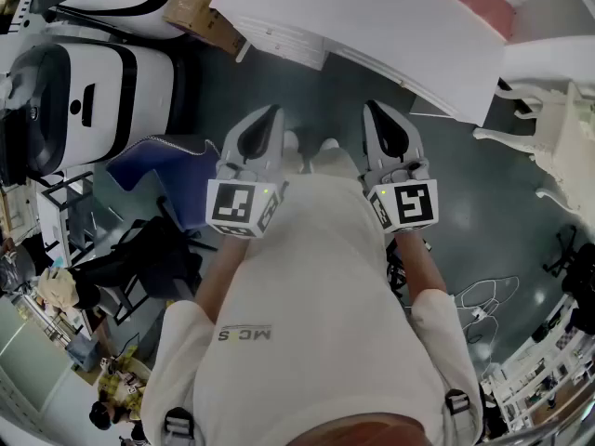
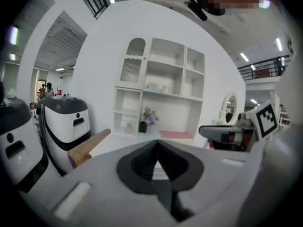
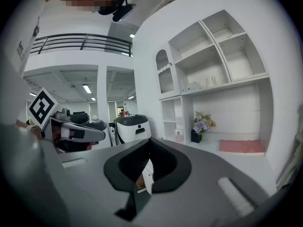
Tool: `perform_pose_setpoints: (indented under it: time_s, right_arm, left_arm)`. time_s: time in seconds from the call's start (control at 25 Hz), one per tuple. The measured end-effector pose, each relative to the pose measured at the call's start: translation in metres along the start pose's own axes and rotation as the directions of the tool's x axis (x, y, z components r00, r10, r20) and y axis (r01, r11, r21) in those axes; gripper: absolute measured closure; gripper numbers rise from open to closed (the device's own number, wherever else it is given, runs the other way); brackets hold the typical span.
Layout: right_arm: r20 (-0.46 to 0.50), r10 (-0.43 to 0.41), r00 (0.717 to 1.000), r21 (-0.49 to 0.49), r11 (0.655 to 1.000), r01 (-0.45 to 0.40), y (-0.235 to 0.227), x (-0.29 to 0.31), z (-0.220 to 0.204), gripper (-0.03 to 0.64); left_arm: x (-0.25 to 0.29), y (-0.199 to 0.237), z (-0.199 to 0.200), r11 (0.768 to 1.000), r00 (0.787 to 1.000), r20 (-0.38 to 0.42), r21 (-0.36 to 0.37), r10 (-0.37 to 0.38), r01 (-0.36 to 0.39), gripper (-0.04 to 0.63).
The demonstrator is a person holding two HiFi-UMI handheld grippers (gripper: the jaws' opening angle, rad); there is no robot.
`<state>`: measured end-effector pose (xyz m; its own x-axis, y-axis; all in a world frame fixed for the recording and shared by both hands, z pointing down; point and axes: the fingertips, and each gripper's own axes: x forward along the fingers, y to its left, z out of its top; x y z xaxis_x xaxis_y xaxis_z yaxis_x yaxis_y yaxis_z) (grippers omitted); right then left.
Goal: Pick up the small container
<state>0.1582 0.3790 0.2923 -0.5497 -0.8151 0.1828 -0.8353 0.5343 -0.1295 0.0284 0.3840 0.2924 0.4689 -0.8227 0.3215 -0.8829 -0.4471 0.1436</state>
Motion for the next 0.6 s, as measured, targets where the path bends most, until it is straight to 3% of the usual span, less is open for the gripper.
perform_pose_setpoints:
  time_s: [0.36, 0.6]
  right_arm:
    - [-0.009, 0.014, 1.000, 0.010, 1.000, -0.014, -0.018, -0.013, -0.010, 0.627]
    - [-0.010, 0.034, 0.999, 0.008, 0.999, -0.034, -0.026, 0.002, -0.011, 0.627]
  left_arm:
    - [0.009, -0.027, -0.008, 1.000, 1.000, 0.004, -0.009, 0.021, -0.021, 0.594]
    - [0.026, -0.020, -0.011, 1.000, 0.999, -0.030, -0.016, 0.018, -0.019, 0.594]
